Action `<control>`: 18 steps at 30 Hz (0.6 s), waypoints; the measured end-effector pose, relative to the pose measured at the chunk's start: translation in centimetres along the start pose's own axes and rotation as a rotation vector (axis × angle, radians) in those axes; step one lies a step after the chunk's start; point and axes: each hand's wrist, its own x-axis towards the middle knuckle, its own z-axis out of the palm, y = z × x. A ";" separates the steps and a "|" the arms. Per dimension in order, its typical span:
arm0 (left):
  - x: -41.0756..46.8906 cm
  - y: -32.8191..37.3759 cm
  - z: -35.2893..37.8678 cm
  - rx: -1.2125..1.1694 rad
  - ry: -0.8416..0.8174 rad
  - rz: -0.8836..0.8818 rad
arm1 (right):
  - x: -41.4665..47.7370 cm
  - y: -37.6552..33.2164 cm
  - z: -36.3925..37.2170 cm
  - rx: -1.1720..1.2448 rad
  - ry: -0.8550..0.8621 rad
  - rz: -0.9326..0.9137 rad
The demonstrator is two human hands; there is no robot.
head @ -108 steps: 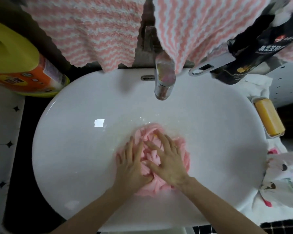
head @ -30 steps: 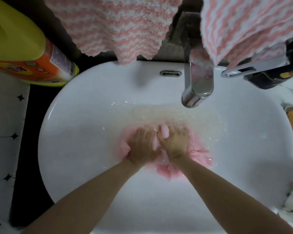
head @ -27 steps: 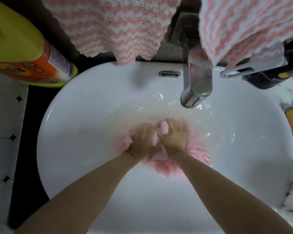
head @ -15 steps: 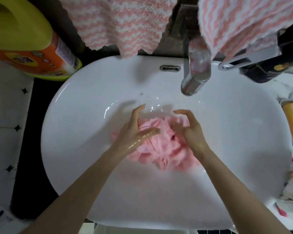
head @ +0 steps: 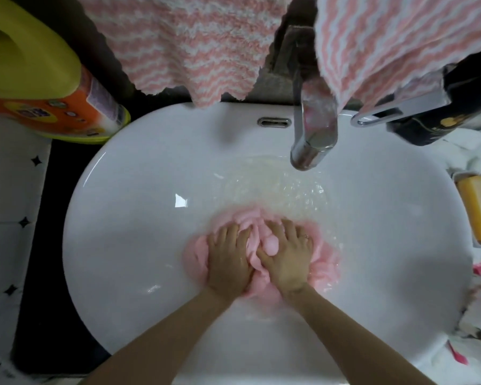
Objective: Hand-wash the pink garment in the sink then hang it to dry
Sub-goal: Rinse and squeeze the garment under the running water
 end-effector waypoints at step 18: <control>8.6 -1.3 -8.3 -0.813 -0.363 -0.496 | 5.4 0.7 -7.4 0.901 -0.089 0.568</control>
